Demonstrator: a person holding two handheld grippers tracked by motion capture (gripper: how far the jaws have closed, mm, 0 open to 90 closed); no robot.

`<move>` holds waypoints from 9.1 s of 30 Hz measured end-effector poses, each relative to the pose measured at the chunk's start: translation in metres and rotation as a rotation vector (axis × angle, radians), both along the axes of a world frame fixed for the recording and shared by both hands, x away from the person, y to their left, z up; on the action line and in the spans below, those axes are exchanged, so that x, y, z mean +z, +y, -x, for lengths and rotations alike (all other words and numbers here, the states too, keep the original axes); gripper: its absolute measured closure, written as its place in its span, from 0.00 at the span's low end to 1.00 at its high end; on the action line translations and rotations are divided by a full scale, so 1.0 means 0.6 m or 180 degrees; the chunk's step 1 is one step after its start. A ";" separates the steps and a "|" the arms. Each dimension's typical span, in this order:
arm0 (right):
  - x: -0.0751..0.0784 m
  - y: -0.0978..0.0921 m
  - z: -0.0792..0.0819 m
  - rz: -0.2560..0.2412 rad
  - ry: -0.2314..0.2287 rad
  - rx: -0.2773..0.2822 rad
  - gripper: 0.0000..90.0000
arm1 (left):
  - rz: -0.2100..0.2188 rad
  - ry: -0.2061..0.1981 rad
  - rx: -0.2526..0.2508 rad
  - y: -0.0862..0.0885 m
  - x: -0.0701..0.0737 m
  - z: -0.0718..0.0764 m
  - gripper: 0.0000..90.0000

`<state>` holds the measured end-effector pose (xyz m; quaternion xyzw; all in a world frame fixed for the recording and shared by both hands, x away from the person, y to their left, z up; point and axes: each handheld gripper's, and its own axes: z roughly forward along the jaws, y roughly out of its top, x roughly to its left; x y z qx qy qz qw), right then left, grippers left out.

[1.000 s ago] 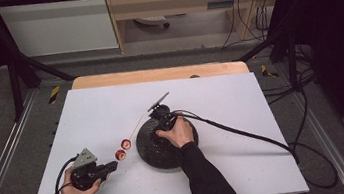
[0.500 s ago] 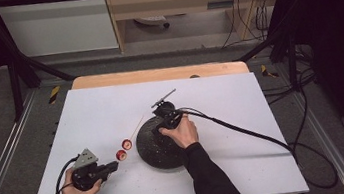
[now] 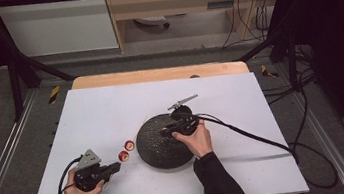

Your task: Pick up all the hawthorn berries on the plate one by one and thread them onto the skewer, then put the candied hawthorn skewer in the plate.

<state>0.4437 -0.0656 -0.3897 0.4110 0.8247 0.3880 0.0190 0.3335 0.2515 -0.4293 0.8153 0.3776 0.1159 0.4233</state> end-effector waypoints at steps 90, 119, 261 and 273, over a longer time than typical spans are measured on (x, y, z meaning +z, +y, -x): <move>-0.012 -0.135 0.037 -0.2454 -0.0840 -0.1368 0.70 | 0.0066 -0.0264 -0.0158 -0.150 0.021 0.011 0.98; -0.015 -0.128 0.039 -0.2708 -0.0801 -0.1465 0.70 | 0.0148 -0.0288 -0.0148 -0.168 0.021 0.010 0.98; -0.107 -0.310 0.138 -0.0039 -0.0658 -0.0341 0.01 | -0.0106 0.0017 -0.0248 -0.125 0.079 -0.060 0.98; -0.111 -0.316 0.149 -0.0006 -0.0658 -0.0345 0.01 | -0.0260 0.0136 -0.0262 -0.140 0.085 -0.088 0.98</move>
